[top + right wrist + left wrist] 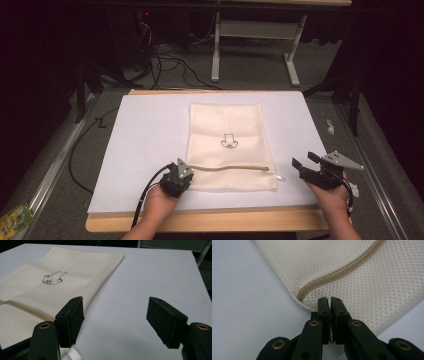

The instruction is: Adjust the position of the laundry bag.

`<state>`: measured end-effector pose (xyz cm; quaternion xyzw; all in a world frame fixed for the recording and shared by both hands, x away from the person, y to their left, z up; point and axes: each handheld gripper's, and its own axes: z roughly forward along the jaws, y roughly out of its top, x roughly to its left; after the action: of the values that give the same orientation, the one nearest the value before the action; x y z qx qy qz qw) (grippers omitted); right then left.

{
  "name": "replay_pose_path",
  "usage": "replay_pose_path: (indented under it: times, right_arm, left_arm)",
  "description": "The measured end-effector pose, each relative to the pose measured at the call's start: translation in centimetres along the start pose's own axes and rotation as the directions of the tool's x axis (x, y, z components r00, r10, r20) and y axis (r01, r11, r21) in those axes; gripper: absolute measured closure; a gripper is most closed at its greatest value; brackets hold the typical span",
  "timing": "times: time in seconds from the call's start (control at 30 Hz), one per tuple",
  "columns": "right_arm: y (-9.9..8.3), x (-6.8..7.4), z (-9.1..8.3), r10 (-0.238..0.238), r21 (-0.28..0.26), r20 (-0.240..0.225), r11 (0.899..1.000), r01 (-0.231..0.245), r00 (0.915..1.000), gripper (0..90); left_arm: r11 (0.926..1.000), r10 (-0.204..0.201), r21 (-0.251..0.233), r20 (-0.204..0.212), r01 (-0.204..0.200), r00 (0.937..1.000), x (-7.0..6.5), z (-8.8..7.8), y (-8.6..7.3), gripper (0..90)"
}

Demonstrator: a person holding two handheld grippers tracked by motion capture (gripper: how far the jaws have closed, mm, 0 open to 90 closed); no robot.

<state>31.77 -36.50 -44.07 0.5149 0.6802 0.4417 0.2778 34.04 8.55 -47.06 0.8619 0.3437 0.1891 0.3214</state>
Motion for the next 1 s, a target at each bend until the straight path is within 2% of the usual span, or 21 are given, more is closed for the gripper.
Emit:
replay_pose_path:
  times: [0.1,0.23,0.33,0.37,0.47,0.57,0.63,0.67,0.73,0.8,0.83,0.93,1.0]
  right_arm:
    - [0.1,0.1,-0.1,0.014,0.000,-0.018,1.000,-0.014,0.9997,32.6]
    - [0.1,0.6,-0.1,0.028,0.009,-0.039,1.000,-0.028,0.9989,35.9]
    - [0.0,1.4,-0.2,0.028,0.039,-0.067,0.999,-0.025,0.9974,37.3]
    - [-0.1,1.7,-0.3,0.029,0.049,-0.070,0.998,-0.025,0.9971,37.8]
    - [-0.7,3.3,-0.7,0.014,0.099,-0.086,0.995,-0.005,0.9962,39.7]
    - [-1.8,5.0,-0.6,-0.007,0.179,-0.111,0.984,0.027,0.9938,42.7]
    - [-2.2,5.7,-0.3,-0.034,0.206,-0.131,0.977,0.061,0.9908,44.5]
    - [-2.2,6.3,0.0,-0.059,0.219,-0.133,0.972,0.087,0.9893,44.9]
    - [-2.3,7.0,0.7,-0.081,0.225,-0.129,0.968,0.109,0.9883,45.3]
    - [-2.2,7.2,1.6,-0.072,0.243,-0.133,0.964,0.104,0.9884,46.5]
    - [-2.2,7.2,2.0,-0.081,0.241,-0.134,0.964,0.112,0.9877,47.7]
    - [-2.1,7.3,2.8,-0.069,0.259,-0.121,0.961,0.099,0.9903,51.6]
    - [-2.2,7.1,3.1,-0.065,0.262,-0.112,0.961,0.092,0.9916,57.1]
  left_arm:
    - [1.0000,-0.006,-0.003,0.016,0.006,0.9999,-0.3,-1.1,-1.1,87.2]
    - [0.9991,-0.034,-0.024,0.046,0.035,0.9984,-0.3,-1.9,-2.3,86.3]
    - [0.9981,-0.047,-0.038,0.060,0.049,0.9971,-0.2,-2.1,-2.4,80.6]
    - [0.9964,-0.059,-0.057,0.071,0.063,0.9958,-0.1,-2.3,-2.3,77.1]
    - [0.9885,-0.081,-0.122,0.073,0.089,0.9941,0.2,-2.8,-2.0,57.9]
    - [0.9790,-0.082,-0.183,0.047,0.090,0.9955,0.5,-3.3,-2.0,49.4]
    - [0.9741,-0.091,-0.203,0.045,0.098,0.9948,0.8,-3.5,-2.1,47.2]
    - [0.9721,-0.099,-0.209,0.049,0.107,0.9939,1.0,-3.5,-2.2,45.1]
    - [0.9688,-0.123,-0.210,0.054,0.132,0.9909,1.3,-3.5,-2.3,42.3]
    - [0.9658,-0.143,-0.209,0.062,0.153,0.9878,1.7,-3.4,-2.4,40.3]
    - [0.9653,-0.145,-0.210,0.059,0.154,0.9876,1.8,-3.3,-2.4,39.9]
    - [0.9625,-0.145,-0.222,0.064,0.156,0.9873,1.8,-3.4,-2.4,39.6]
    - [0.9604,-0.142,-0.233,0.062,0.153,0.9879,1.7,-3.5,-2.4,39.5]
